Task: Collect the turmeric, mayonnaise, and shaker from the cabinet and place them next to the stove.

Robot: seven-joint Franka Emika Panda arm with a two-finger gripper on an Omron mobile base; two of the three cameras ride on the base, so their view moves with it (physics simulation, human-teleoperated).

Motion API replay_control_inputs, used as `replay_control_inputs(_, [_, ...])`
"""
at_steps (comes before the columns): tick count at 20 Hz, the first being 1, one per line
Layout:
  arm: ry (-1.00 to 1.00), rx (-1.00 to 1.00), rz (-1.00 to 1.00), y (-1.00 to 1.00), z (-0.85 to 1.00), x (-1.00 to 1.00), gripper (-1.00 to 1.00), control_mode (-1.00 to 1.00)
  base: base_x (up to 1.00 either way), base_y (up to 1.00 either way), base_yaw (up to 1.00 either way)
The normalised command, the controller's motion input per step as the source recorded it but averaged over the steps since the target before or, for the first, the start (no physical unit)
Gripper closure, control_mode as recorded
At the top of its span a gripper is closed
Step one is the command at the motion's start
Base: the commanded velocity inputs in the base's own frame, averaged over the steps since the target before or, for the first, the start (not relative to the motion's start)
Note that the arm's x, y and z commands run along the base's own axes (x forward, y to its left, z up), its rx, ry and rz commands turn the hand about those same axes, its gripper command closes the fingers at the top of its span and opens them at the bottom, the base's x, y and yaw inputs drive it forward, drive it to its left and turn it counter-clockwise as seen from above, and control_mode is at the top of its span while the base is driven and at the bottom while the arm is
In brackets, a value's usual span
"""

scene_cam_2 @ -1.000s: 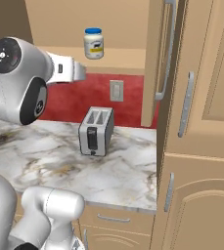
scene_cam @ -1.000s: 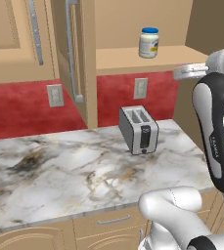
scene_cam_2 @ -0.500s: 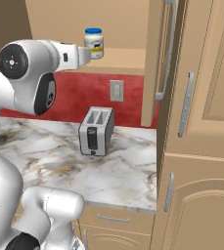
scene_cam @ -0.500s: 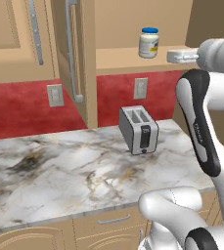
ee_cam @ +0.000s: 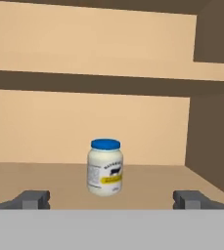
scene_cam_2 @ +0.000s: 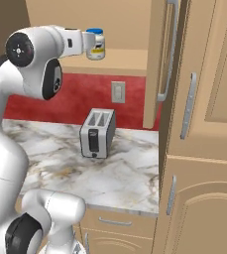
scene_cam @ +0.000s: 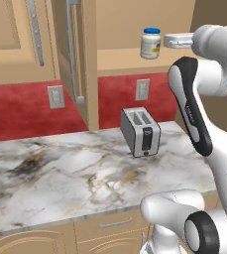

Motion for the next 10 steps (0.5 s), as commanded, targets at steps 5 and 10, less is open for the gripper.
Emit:
replay_control_inputs(5, [-0.1, 0.03, 0.0, -0.1, 0.15, 0.17, -1.0, -1.0, 0.0, 0.0, 0.0])
replay_control_inputs(10, [-0.1, 0.03, 0.01, -0.05, 0.07, 0.18, -1.0, -1.0, 0.0, 0.0, 0.0])
